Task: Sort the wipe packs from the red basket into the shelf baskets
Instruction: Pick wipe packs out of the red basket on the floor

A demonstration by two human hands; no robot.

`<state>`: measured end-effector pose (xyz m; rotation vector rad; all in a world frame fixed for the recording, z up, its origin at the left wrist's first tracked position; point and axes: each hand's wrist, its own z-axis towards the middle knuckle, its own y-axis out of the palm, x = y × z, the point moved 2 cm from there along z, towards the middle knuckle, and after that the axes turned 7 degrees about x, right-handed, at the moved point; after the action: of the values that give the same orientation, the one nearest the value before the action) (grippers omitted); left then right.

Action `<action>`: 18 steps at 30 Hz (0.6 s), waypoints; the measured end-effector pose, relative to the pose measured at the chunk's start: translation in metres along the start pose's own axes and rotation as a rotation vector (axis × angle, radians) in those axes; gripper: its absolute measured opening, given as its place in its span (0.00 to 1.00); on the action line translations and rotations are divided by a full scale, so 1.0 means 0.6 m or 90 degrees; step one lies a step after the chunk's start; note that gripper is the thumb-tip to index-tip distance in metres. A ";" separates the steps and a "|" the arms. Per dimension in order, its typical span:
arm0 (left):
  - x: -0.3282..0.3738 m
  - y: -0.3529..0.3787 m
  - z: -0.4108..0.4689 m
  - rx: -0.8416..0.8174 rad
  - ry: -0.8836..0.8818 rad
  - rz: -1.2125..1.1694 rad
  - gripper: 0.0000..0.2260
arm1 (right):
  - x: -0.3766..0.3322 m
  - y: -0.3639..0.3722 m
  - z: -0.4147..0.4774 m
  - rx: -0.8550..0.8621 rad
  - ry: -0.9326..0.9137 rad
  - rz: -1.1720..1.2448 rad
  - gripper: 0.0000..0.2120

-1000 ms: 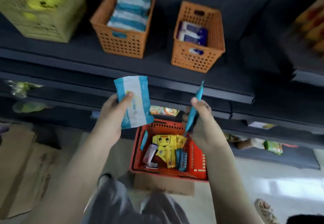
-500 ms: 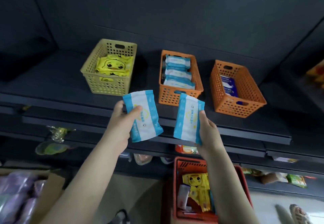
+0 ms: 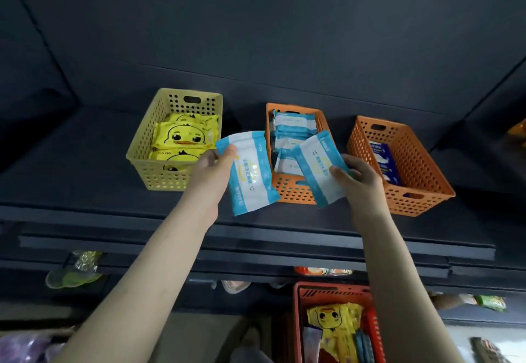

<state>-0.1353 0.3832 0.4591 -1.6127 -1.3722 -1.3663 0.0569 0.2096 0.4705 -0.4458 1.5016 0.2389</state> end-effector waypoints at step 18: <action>0.050 0.107 0.241 0.082 0.019 -0.041 0.03 | 0.034 0.146 0.357 -0.407 -0.232 -0.529 0.19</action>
<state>-0.0312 0.5064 0.4573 -1.4707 -1.4741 -1.3050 0.2152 0.3773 0.4401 -1.4078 0.7594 0.1190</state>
